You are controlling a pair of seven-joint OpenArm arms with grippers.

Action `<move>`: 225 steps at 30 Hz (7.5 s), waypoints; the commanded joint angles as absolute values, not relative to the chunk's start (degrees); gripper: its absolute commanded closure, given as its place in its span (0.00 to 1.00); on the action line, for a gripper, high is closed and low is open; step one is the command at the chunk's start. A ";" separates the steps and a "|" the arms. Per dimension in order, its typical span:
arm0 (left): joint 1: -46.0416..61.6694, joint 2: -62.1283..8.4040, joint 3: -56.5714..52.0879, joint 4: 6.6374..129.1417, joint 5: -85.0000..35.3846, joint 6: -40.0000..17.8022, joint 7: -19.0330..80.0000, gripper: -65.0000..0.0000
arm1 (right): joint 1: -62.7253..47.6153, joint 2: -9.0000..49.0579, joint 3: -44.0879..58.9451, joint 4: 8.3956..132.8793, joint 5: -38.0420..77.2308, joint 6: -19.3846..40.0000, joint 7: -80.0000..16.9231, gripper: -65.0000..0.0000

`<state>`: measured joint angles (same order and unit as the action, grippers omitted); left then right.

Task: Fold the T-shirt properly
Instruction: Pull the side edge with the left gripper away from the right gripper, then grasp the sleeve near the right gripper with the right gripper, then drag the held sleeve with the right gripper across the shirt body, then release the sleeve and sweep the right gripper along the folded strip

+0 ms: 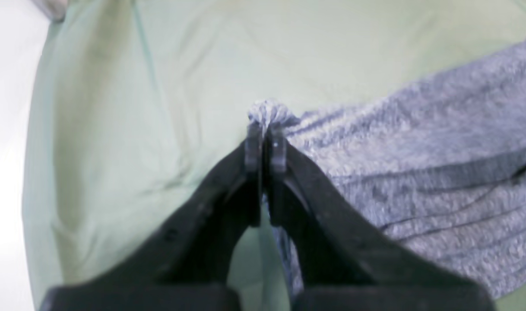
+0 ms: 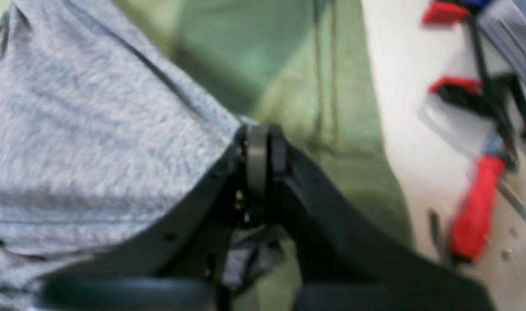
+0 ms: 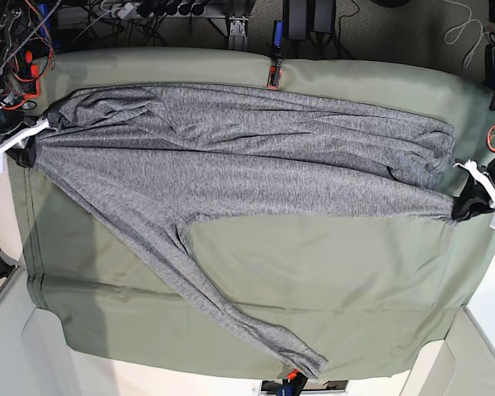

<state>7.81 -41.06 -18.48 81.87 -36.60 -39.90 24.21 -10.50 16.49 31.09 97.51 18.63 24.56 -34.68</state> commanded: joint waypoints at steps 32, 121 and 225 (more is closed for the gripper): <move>15.42 -38.92 -24.34 82.89 -41.21 -40.00 27.73 0.51 | -13.37 17.45 35.35 98.63 30.81 27.22 -31.05 0.55; 15.44 -38.87 -24.34 87.44 -46.11 -40.00 34.15 0.51 | 13.74 3.99 7.11 80.68 11.33 16.25 -26.09 0.43; 17.15 -37.47 -24.34 87.42 -47.64 -40.00 36.18 0.51 | 28.18 -8.69 -4.62 54.00 4.78 16.25 -22.92 1.00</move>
